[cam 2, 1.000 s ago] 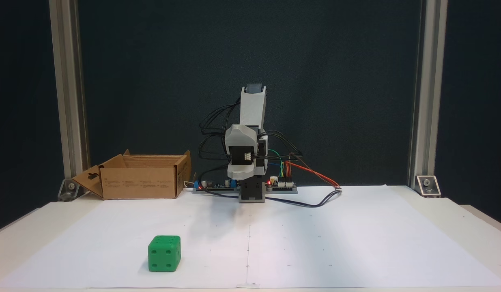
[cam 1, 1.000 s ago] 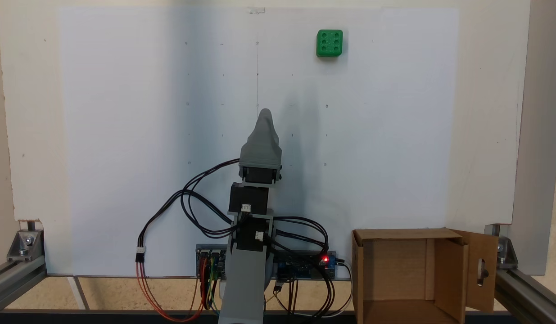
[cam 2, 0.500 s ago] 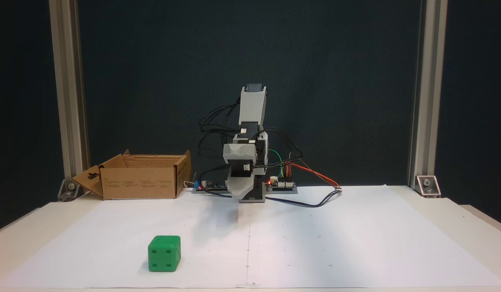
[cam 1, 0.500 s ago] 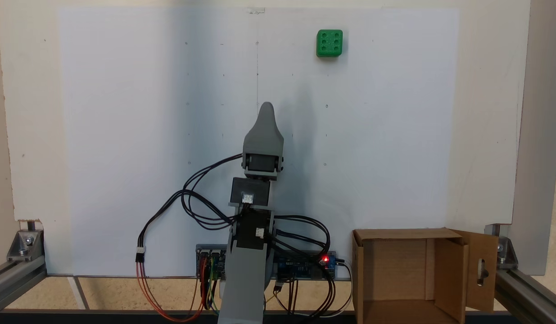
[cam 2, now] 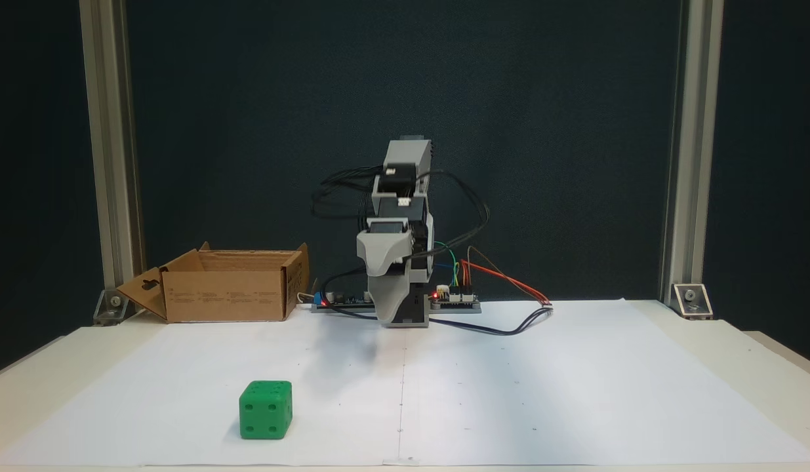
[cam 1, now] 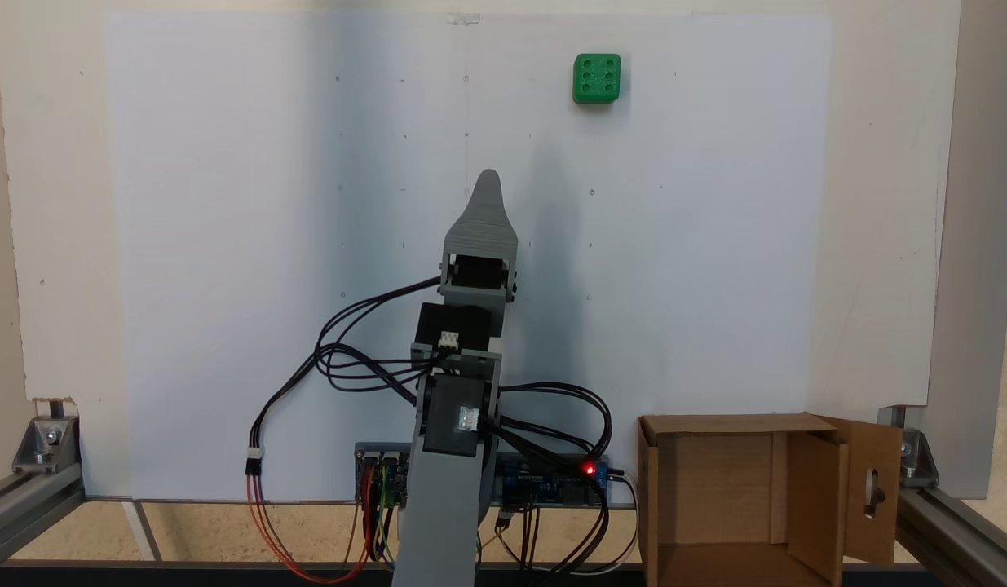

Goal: Grasp a green dice and put it in the bin.

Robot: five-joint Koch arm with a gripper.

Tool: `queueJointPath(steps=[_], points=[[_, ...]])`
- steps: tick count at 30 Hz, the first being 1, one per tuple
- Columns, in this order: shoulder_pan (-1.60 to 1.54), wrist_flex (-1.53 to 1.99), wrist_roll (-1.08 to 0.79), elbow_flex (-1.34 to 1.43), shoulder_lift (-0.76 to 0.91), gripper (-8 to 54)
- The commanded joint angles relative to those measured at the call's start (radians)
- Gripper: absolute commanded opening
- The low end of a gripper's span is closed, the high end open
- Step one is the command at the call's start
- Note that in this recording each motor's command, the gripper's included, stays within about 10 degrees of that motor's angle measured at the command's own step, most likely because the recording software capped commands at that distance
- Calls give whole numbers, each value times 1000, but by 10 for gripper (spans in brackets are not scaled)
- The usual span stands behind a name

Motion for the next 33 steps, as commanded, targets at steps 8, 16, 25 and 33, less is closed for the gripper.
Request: queueJointPath(steps=[8,16,25,33], points=[[43,601,72,-400,80,416],[123,881,83,-729,-124,416],[219,988,81,-1025,-379,417],[268,1058,80,-1270,-589,417]])
